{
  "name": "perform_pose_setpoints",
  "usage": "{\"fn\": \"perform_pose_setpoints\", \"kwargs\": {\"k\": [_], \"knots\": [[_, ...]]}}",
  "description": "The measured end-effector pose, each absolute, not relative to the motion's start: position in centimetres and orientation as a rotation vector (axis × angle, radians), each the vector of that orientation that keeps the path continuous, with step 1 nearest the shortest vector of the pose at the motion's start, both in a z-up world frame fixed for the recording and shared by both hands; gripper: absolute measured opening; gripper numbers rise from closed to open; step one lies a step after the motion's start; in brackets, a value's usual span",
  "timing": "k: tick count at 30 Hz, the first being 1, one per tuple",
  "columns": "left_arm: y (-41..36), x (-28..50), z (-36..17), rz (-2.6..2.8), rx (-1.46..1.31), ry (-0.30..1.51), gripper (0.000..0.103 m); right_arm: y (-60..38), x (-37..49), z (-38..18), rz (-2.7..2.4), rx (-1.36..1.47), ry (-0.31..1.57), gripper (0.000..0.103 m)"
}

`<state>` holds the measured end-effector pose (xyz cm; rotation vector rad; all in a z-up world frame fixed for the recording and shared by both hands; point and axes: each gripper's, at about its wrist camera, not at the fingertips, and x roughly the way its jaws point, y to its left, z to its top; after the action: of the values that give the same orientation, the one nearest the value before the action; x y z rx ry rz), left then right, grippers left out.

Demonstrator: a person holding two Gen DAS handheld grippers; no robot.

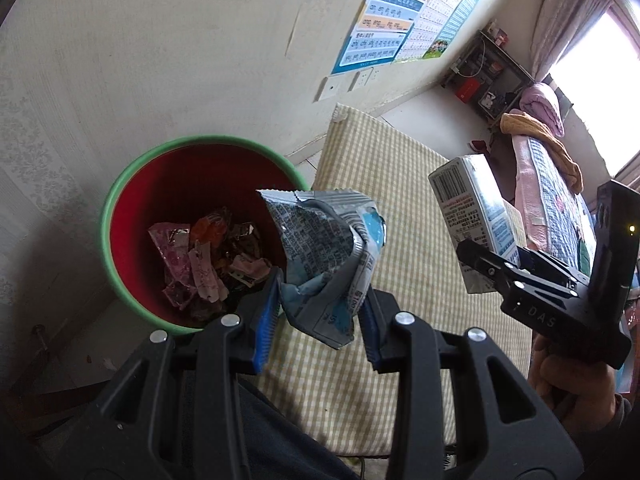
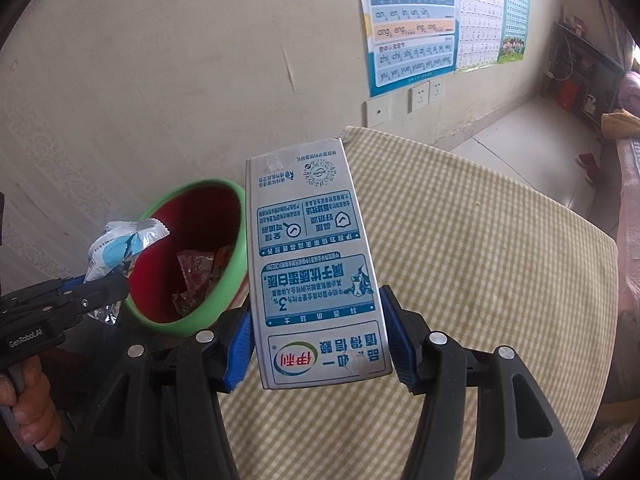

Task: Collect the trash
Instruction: 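Carry the blue-white wrapper and milk carton over the bucket, then open both tools to drop the wrapper and carton into the bucket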

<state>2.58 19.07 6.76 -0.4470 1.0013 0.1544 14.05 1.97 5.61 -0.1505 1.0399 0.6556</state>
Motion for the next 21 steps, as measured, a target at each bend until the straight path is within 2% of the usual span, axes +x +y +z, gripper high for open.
{"fn": "perform_pose_setpoints", "kwargs": {"k": [15, 16, 18, 20, 21], "knots": [[28.8, 0.8, 6.8, 0.278, -0.593, 0.933, 0.037, 15.0, 12.1, 5.0, 0.859, -0.241, 1.042, 0.056], [29.2, 0.8, 6.9, 0.286, -0.601, 0.927, 0.040, 15.7, 12.1, 4.9, 0.872, -0.246, 1.045, 0.057], [29.7, 0.7, 7.2, 0.293, -0.607, 0.904, 0.066, 16.7, 12.0, 4.7, 0.897, -0.256, 1.054, 0.058], [29.9, 0.7, 7.3, 0.307, -0.608, 0.888, 0.077, 17.1, 12.0, 4.6, 0.888, -0.270, 1.046, 0.074], [30.0, 0.7, 7.3, 0.308, -0.614, 0.887, 0.079, 17.1, 12.1, 4.6, 0.886, -0.272, 1.044, 0.076]]}}
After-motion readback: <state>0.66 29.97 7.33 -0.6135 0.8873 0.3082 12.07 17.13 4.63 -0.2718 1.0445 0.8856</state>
